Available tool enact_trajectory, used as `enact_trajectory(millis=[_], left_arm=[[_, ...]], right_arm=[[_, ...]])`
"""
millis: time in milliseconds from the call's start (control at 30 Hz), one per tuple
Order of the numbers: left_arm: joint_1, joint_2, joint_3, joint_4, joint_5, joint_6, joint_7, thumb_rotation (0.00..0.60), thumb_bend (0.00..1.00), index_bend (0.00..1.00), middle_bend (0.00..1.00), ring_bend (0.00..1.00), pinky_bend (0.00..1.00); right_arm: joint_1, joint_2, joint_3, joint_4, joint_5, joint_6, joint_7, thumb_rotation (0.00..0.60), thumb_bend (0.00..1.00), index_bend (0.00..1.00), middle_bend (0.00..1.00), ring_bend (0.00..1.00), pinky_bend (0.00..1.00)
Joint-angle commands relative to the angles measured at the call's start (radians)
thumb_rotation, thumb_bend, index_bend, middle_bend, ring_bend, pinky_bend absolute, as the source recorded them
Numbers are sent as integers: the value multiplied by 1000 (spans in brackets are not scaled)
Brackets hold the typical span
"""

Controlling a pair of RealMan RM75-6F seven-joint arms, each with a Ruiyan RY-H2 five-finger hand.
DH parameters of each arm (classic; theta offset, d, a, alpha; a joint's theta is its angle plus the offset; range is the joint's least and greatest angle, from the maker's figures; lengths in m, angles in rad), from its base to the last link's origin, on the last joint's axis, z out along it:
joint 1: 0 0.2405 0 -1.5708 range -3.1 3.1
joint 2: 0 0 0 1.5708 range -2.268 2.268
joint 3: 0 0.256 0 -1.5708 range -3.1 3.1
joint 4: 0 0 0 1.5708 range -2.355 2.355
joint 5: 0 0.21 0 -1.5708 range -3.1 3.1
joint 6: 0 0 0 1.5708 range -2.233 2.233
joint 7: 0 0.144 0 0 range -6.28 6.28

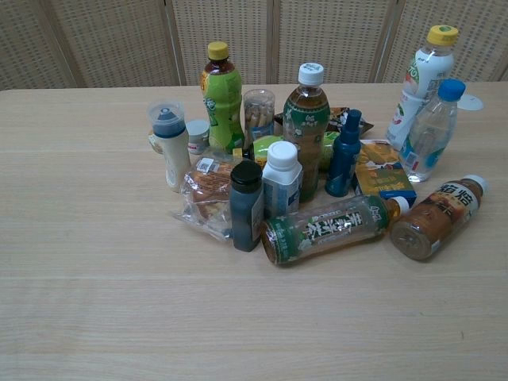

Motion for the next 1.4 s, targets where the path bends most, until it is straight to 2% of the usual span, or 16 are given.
enact_trajectory(millis=[33, 333, 533, 633, 900, 1200, 1400], left_arm=[[-2, 1, 0, -2, 2, -6, 3, 600, 155, 110, 0, 0, 0], [-39, 7, -8, -17, -4, -67, -7, 600, 154, 90, 0, 0, 0], [-144, -17, -42, -3, -75, -248, -113, 600, 154, 70, 0, 0, 0], [-210, -55, -60, 28, -114, -358, -144, 600, 154, 28, 0, 0, 0], [-371, -233, -107, 154, -210, -585, -147, 600, 155, 0, 0, 0, 0], [-488, -448, -155, 312, -271, -689, -174, 600, 155, 0, 0, 0, 0], [-549, -579, -190, 426, -310, -747, -244, 600, 155, 0, 0, 0, 0]], right_arm=[[2, -1, 0, 0, 2, -4, 1, 515, 24, 0, 0, 0, 0], [2, -8, -1, 17, 4, -9, 18, 514, 24, 0, 0, 0, 0], [-3, -10, 0, 27, 8, -5, 30, 512, 24, 0, 0, 0, 0], [-8, -8, 1, 32, 14, -3, 42, 513, 23, 0, 0, 0, 0], [-31, 15, 1, 37, 24, 19, 66, 514, 24, 0, 0, 0, 0], [-55, 38, 0, 38, 37, 34, 84, 512, 25, 0, 0, 0, 0], [-64, 48, 1, 39, 45, 39, 92, 515, 22, 0, 0, 0, 0]])
